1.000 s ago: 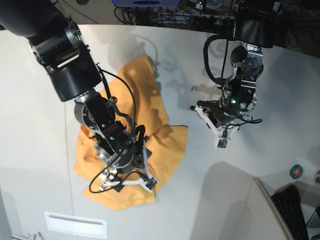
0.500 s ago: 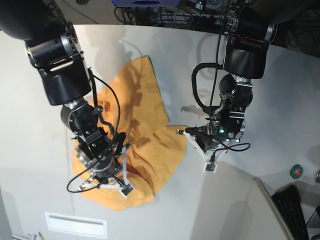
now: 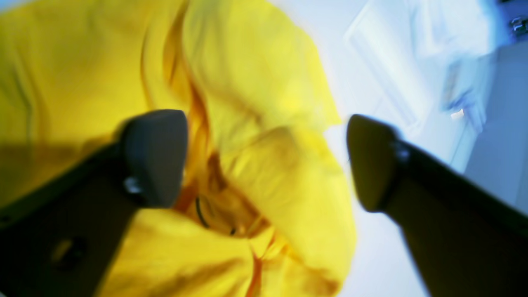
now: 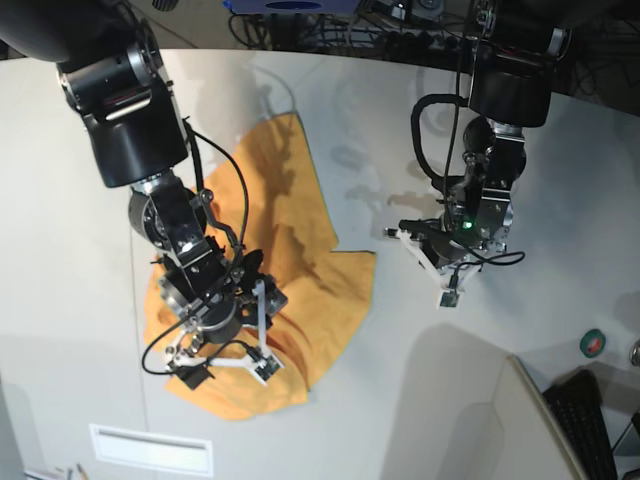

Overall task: Layout the t-shirt on the table in an organized manner, then fold the t-shirt properly
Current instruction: 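Grasp the shirt edge with the right gripper and pull it outward, then grasp the shirt with the left gripper and drag it toward the right gripper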

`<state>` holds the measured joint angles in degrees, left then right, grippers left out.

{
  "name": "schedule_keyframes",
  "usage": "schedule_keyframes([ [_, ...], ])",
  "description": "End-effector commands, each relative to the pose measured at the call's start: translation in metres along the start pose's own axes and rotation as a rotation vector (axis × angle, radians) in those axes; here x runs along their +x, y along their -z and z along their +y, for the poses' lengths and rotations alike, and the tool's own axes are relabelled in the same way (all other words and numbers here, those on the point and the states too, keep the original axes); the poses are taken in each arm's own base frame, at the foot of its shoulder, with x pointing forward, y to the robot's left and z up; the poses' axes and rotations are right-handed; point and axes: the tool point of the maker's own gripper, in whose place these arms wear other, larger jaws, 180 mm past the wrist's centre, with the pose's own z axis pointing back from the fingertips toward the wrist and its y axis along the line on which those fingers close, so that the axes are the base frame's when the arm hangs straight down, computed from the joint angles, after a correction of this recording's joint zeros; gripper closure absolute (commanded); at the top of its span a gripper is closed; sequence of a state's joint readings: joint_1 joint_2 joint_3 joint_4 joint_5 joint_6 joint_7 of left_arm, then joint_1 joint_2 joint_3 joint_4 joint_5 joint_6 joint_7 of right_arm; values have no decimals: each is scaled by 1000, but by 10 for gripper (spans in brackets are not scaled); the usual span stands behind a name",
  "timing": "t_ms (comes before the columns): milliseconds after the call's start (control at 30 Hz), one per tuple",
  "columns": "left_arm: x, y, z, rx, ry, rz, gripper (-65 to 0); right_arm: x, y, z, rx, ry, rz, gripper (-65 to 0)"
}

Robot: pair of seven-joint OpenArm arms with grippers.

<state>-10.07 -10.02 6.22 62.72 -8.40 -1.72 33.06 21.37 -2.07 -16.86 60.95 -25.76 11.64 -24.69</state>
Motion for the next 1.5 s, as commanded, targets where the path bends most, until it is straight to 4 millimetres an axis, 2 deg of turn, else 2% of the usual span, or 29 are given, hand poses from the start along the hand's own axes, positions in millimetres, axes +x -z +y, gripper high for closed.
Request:
schedule_keyframes([
  [0, 22, -3, 4, 6, 2, -60, 0, 19, 3, -17, -31, 0, -37, -647],
  [67, 22, -3, 4, 5, 3, -62, 0, 7, 11, -15, -14, -8, 3, -647],
  [167, 23, -3, 4, 5, 3, -63, 0, 3, 15, -13, -4, -11, 15, -641],
  [233, 23, -3, 0, -1, 8, -62, 0, 8, 16, -14, -7, -9, -17, -573],
  [300, 23, -3, -4, -7, 6, -63, 0, 8, 16, -17, -10, -7, -21, -438],
  [367, 24, -3, -5, -9, 5, -65, 0, 10, 16, -19, -15, -5, -24, -269],
  [433, 25, -1, -10, -17, 1, -66, 0, 10, 17, -23, -22, -3, -23, -57],
  [467, 26, -1, -13, -22, -2, -66, 0, 9, 16, -25, -28, 6, -23, 0],
  [567, 27, 0, -20, -33, -8, -70, 0, 2, 15, -46, -90, 87, -12, 0],
  [667, 37, 0, -27, -42, -8, -86, 0, 5, 10, -56, -116, 113, -31, 0],
  [700, 39, 1, -30, -47, -10, -87, 0, 3, 6, -53, -118, 115, -40, 0],
  [767, 41, 4, -43, -68, 13, -81, 0, 7, -11, -63, -160, 105, -89, 0],
  [867, 51, 10, -65, -106, 85, -76, 0, 14, -36, -67, -200, 111, -146, 0],
  [967, 76, 14, -94, -147, 111, -164, 0, 17, -55, -70, -226, 126, -157, 0],
  [1067, 90, 26, -108, -161, 103, -182, 0, 17, -70, -77, -255, 127, -180, 0],
  [1133, 89, 39, -115, -164, 93, -146, 0, 18, -82, -83, -277, 111, -204, 0],
  [1233, 83, 52, -109, -146, 89, -121, 0, 20, -105, -90, -312, 119, -234, 0],
  [1333, 80, 56, -101, -132, 79, -141, 0, 16, -137, -92, -343, 116, -255, 0],
  [1400, 79, 57, -87, -112, 79, -149, 0, 17, -156, -82, -320, 95, -278, 0],
  [1467, 76, 58, -75, -93, 75, -144, 0, 13, -167, -63, -262, 56, -282, 0],
])
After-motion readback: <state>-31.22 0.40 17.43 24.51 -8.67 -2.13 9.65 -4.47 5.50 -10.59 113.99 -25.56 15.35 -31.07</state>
